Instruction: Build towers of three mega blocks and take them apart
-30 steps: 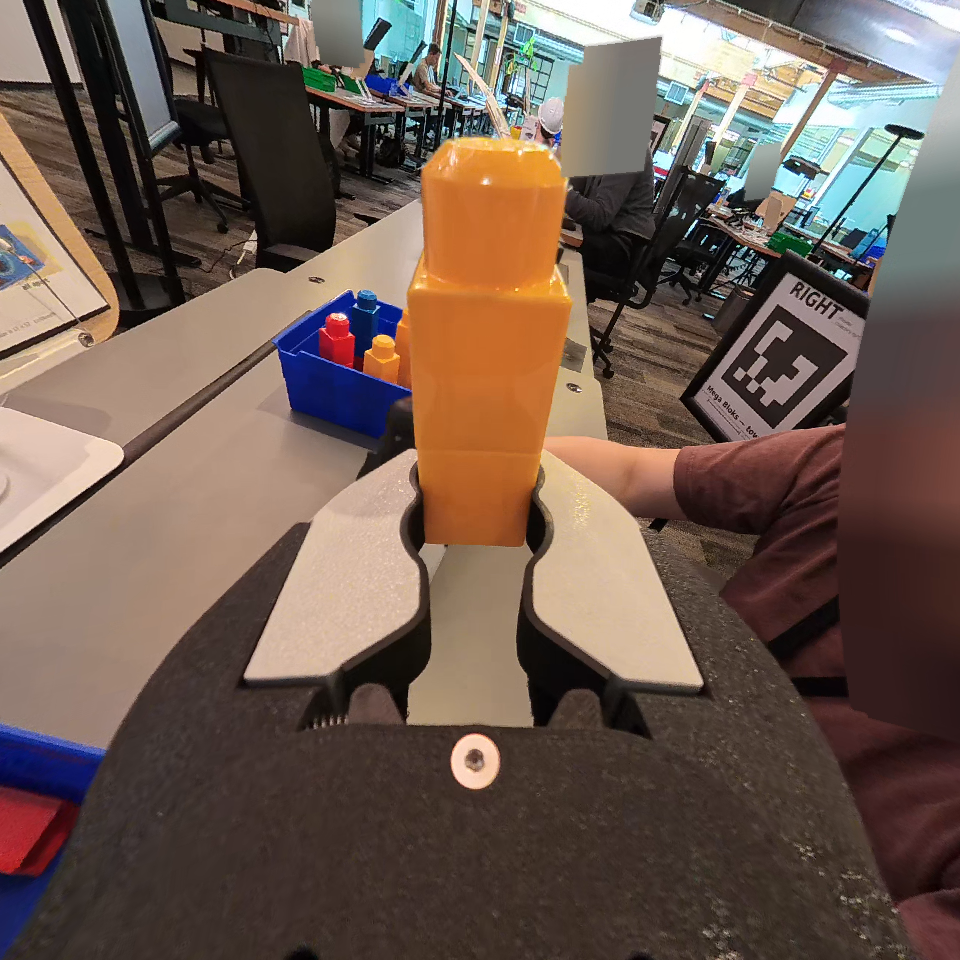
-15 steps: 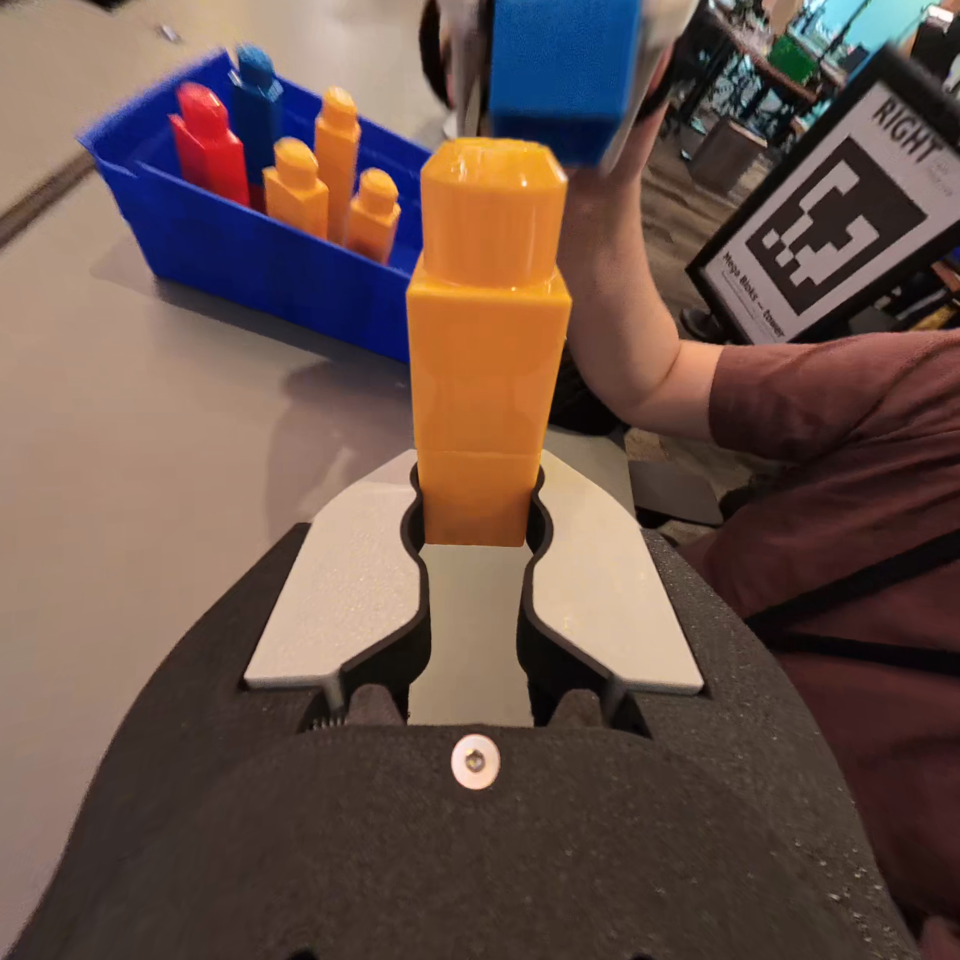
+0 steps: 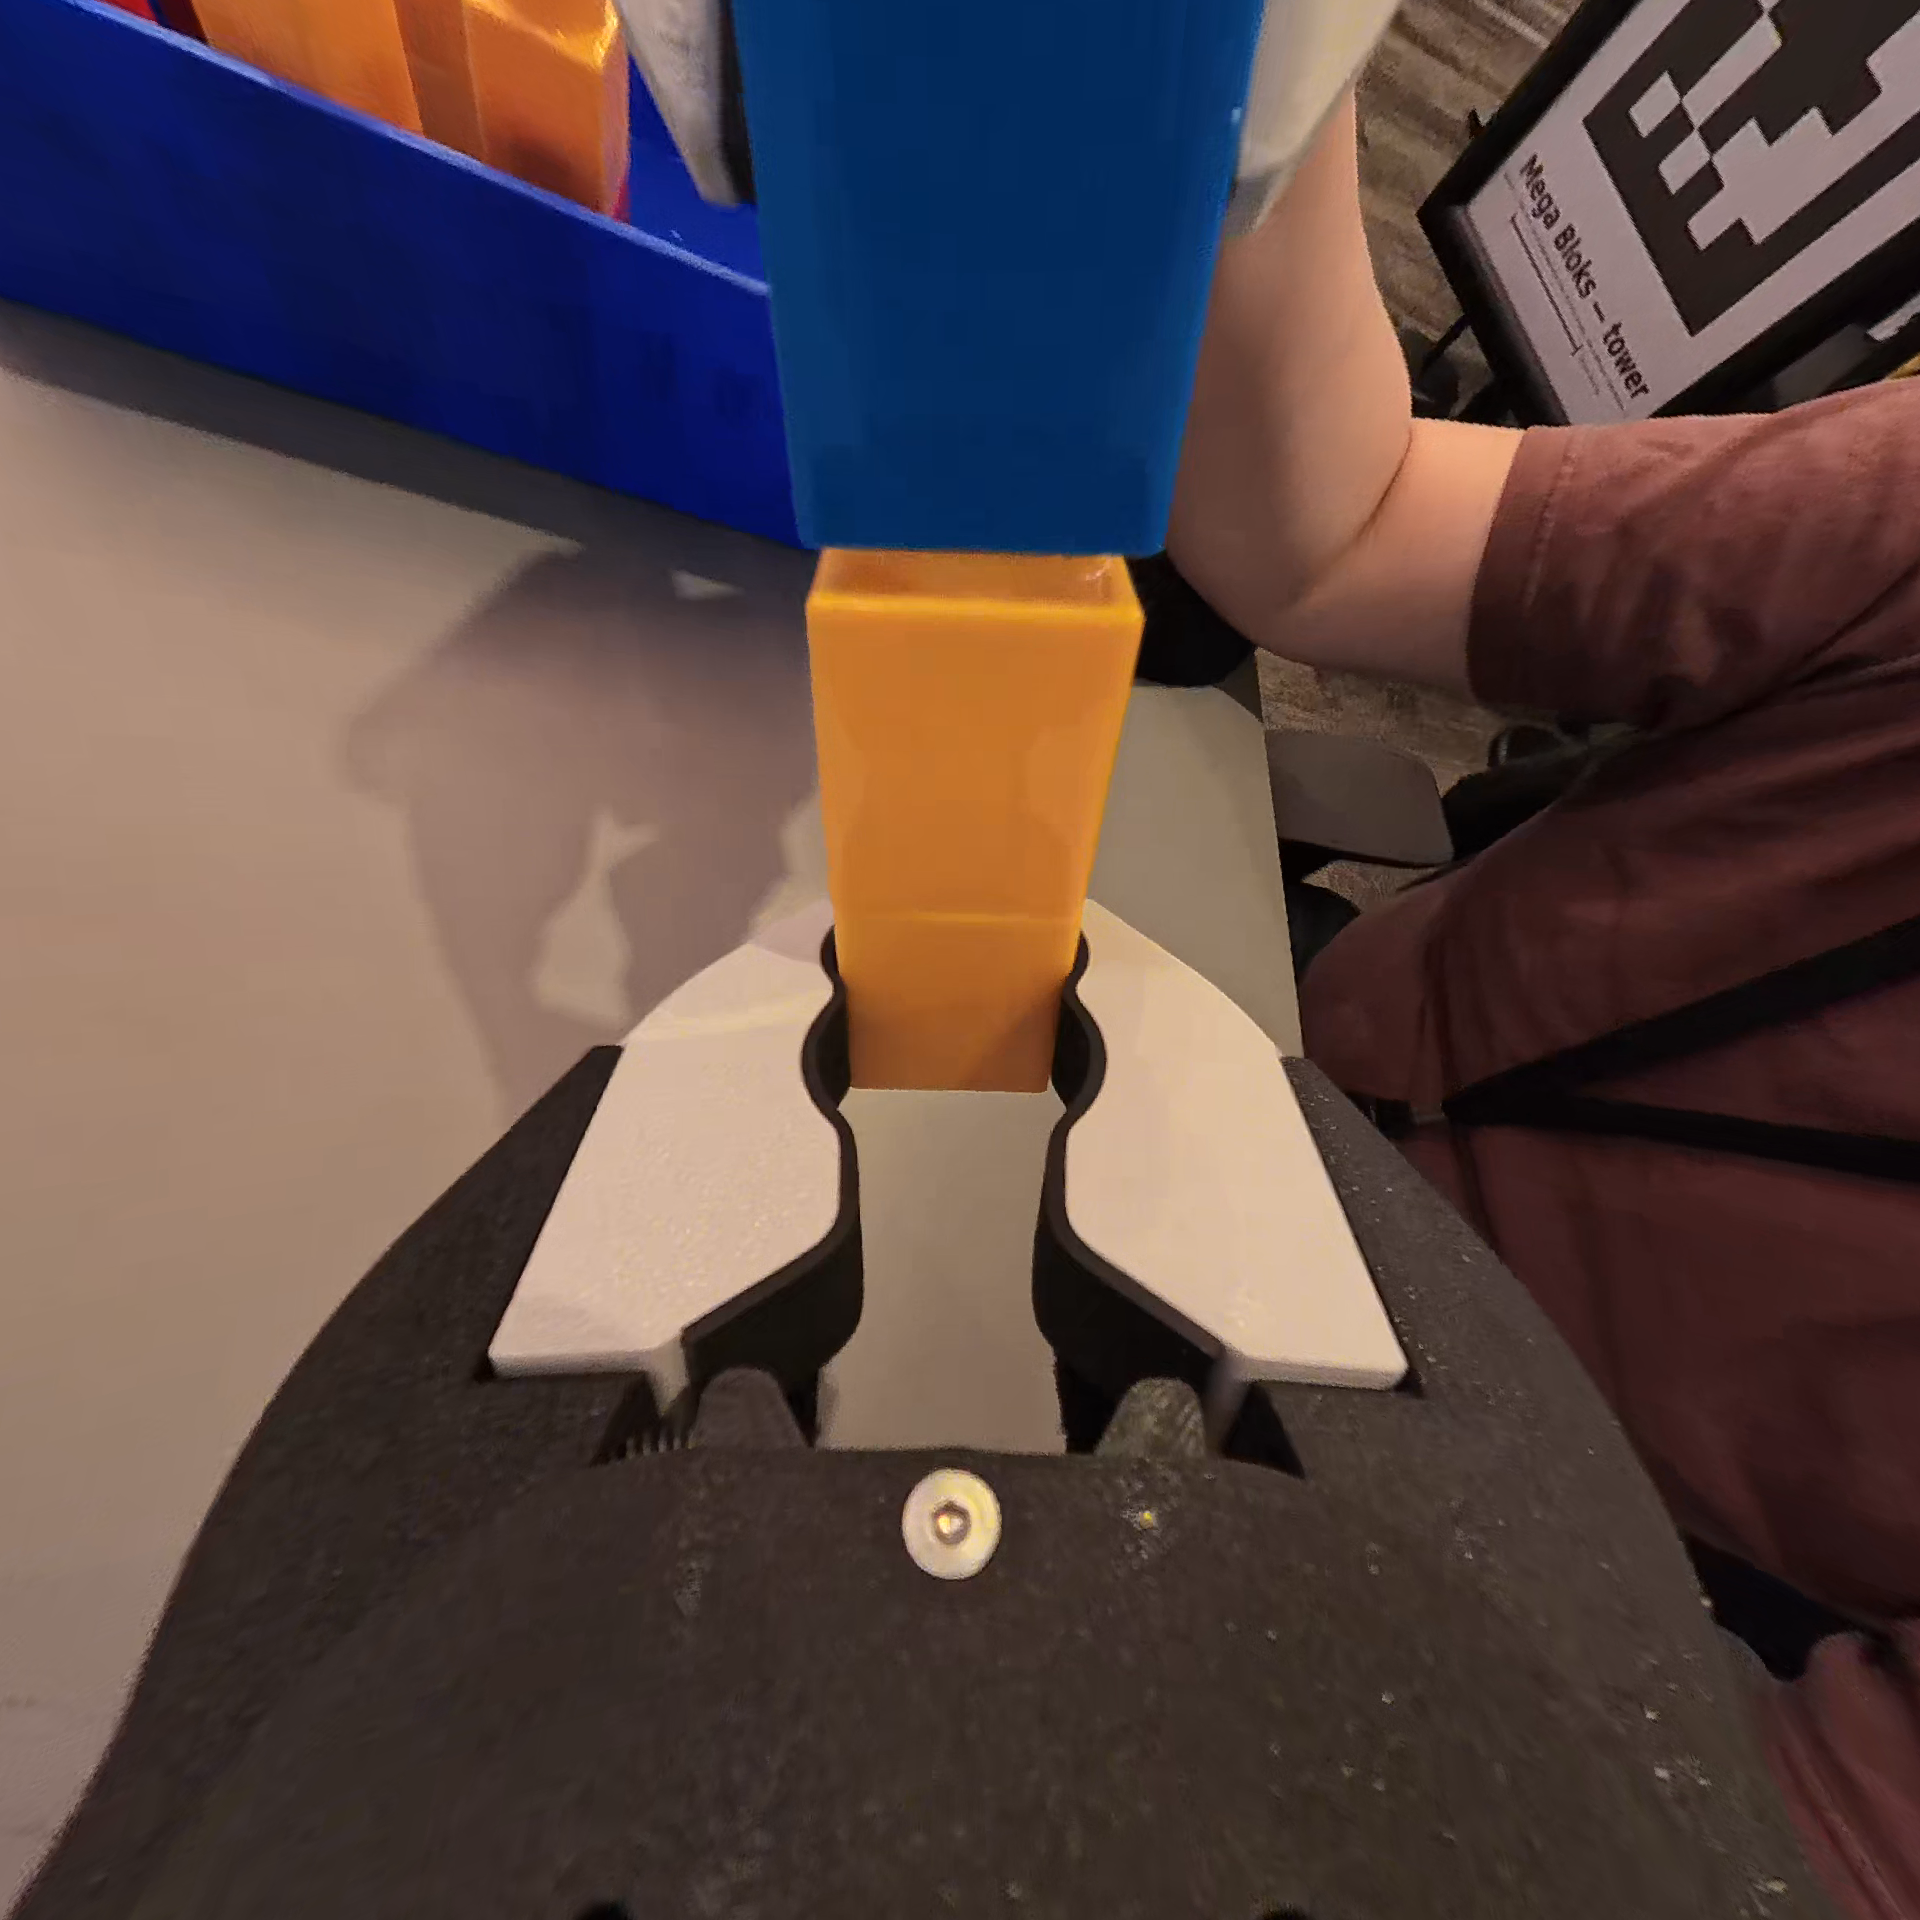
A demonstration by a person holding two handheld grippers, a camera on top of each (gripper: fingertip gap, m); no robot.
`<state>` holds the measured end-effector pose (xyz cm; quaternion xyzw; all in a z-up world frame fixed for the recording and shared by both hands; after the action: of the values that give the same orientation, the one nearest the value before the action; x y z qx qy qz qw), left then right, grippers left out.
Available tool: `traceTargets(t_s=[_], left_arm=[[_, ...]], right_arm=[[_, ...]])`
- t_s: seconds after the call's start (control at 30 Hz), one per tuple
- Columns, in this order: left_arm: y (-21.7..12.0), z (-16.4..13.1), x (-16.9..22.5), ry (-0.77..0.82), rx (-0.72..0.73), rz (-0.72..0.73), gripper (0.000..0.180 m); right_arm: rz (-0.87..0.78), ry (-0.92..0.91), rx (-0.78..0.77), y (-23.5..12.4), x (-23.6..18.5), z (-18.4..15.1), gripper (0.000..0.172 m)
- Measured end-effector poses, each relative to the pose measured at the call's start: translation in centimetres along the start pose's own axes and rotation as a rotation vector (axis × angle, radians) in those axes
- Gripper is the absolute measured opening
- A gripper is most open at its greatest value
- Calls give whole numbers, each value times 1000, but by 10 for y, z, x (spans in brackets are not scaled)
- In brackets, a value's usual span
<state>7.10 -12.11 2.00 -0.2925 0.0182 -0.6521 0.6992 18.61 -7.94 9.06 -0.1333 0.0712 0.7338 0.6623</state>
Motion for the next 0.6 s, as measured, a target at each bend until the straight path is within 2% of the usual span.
traceTargets(t_s=[0.17,0.43,0.5,0.6], left_arm=[[-2,0,0,-19,-9,-2,35],[3,-14,6,33,-138,-24,35],[3,-10,5,22,-96,-27,35],[-7,10,3,-53,94,-39,35]], right_arm=[[-29,-17,-42,2,-1,-4,36],[36,-91,-189,6,-9,-19,36],[29,-67,-111,7,-7,-11,36],[-13,-29,139,5,3,9,37]])
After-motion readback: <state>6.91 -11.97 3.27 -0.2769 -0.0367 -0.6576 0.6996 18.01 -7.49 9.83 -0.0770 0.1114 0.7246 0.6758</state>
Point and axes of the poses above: each gripper's, where its closed fingertips meet, y out along the fingers, z out of its top, x = y × z across the jaws, the point moved 6 cm from there along -y, back along the fingers, and after that the axes turned 13 degrees about x, right-handed, at the moved point
